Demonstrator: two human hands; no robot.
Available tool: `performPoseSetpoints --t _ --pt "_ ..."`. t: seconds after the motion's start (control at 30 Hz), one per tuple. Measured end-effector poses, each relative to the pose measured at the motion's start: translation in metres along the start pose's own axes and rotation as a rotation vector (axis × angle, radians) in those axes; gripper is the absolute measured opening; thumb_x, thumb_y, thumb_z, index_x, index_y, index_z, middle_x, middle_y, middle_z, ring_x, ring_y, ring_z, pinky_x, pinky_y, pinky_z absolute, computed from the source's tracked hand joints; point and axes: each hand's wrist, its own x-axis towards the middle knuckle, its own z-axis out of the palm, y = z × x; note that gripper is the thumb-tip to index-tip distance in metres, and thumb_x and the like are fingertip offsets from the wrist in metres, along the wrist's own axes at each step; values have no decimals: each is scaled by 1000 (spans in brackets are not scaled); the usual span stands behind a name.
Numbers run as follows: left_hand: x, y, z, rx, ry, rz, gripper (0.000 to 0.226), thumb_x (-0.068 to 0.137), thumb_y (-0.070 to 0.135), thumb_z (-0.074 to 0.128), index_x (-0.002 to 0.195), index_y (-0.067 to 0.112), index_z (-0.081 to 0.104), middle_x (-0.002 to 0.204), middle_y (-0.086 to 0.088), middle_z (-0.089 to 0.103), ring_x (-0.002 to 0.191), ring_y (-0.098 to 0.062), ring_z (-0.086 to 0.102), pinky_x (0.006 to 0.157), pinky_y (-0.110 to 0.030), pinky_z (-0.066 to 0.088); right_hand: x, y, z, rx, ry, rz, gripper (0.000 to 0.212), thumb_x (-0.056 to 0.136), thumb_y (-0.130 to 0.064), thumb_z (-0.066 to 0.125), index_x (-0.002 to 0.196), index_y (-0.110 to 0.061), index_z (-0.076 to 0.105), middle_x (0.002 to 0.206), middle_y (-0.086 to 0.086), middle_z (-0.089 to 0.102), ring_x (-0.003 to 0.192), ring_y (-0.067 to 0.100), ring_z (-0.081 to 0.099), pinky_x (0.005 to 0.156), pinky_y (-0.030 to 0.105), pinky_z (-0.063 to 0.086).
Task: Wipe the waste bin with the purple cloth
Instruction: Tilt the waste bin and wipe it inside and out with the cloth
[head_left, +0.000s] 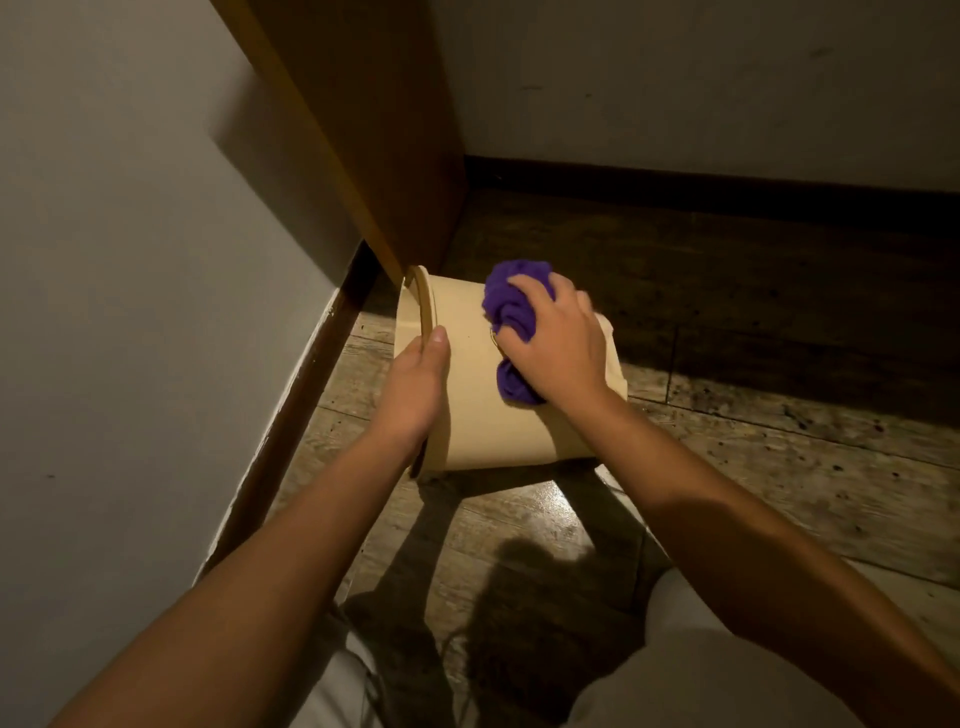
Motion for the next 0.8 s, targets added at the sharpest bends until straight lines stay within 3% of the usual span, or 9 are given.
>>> performPoseSetpoints --t 0.07,0.13,0.27,0.37,0.47,0.57,0.7,0.8 --pt "-1 1 -1 -16 20 7 32 104 55 38 114 34 60 119 -7 69 114 -30 66 104 -59 49 -8 18 5 -75 45 34 58 91 -43 66 144 -26 52 145 12 52 122 32 51 90 39 47" --pt "-1 0 -4 -21 45 13 31 103 56 40 112 34 60 117 -6 70 112 -29 66 101 -56 51 -9 49 3 -134 40 185 54 91 -42 64 142 -26 52 143 13 51 122 34 51 89 40 48" --pt "2 -2 -16 -71 -16 10 30 97 53 58 118 33 65 119 -5 73 104 -24 72 80 -42 58 -23 112 -10 -182 -80 430 51 92 -39 62 140 -25 52 135 16 53 117 37 55 88 43 49" --pt "8 1 -29 -143 -239 46 56 88 46 70 141 48 53 135 3 64 117 -21 65 92 -44 55 -29 117 -16 -46 17 502 54 90 -41 66 140 -27 53 134 13 55 113 36 60 88 41 46" --pt "1 1 -32 97 -401 73 52 91 50 67 127 76 41 129 29 53 121 -5 52 104 -43 46 -23 96 -20 115 154 522 51 88 -41 67 137 -30 56 130 7 57 108 29 61 84 35 46" --pt "-8 -6 -29 200 -333 139 25 100 44 58 121 58 60 124 28 62 121 -4 55 111 -50 44 -16 69 -27 273 206 485 49 90 -35 67 137 -30 56 130 3 57 106 21 60 78 25 44" --pt "-11 8 -25 134 -197 164 32 103 48 50 131 37 61 128 11 62 122 -19 56 108 -55 46 -12 15 -39 410 194 274 49 91 -32 67 139 -27 58 131 2 58 108 18 60 81 24 47" --pt "-11 18 -17 -26 -165 146 37 106 49 41 132 32 62 121 7 72 117 -19 67 92 -38 58 -21 -37 -35 372 152 41 52 86 -41 62 136 -28 60 124 3 59 107 18 58 85 28 44"
